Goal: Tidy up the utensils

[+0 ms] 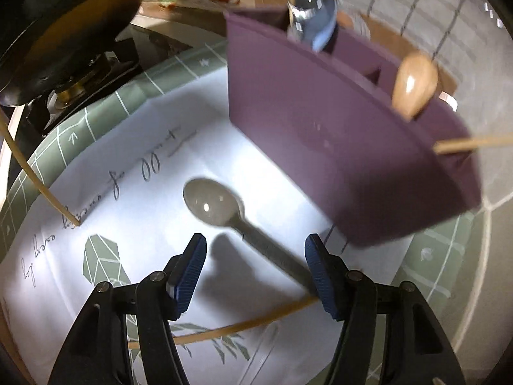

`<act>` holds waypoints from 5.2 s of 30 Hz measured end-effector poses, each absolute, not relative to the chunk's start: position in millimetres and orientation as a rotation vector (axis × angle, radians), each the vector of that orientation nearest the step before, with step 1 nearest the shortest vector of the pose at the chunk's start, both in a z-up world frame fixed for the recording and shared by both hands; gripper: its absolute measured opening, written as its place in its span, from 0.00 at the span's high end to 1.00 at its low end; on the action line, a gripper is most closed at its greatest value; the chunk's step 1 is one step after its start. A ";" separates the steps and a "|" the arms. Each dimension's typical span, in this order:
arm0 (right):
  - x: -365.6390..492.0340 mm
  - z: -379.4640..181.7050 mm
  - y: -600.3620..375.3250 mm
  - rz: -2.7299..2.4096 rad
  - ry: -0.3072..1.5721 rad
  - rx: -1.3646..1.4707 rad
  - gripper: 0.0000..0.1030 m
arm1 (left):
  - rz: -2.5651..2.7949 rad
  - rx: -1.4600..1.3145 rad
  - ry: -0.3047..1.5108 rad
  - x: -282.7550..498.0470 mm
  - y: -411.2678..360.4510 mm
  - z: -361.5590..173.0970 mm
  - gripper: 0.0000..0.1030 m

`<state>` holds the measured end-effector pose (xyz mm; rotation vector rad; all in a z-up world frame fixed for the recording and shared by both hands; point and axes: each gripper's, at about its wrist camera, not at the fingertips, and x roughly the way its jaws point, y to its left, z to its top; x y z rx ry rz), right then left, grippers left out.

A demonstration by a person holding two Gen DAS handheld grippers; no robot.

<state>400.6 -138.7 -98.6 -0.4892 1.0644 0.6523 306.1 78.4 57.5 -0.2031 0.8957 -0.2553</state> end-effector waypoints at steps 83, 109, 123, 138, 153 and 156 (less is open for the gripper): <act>437.5 122.8 -183.9 0.178 0.512 -0.160 0.72 | -0.293 -0.109 0.528 464.4 -30.8 160.2 0.94; 396.1 43.1 -186.7 0.260 0.712 -0.176 0.46 | -0.242 0.000 0.772 413.8 -24.6 68.9 0.52; 328.7 -11.6 -202.4 0.234 0.827 -0.138 0.42 | -0.262 0.004 0.816 347.1 -17.4 39.8 0.49; 306.5 -51.0 -229.9 0.247 0.944 -0.104 0.42 | -0.450 0.059 1.036 330.3 -52.5 -8.9 0.45; 276.0 -76.3 -249.3 0.261 0.996 -0.160 0.61 | -0.454 0.245 1.260 376.1 -140.7 -86.3 0.80; 276.0 -77.6 -252.4 0.265 0.998 -0.153 0.61 | -0.467 0.240 1.256 376.1 -141.1 -86.1 0.91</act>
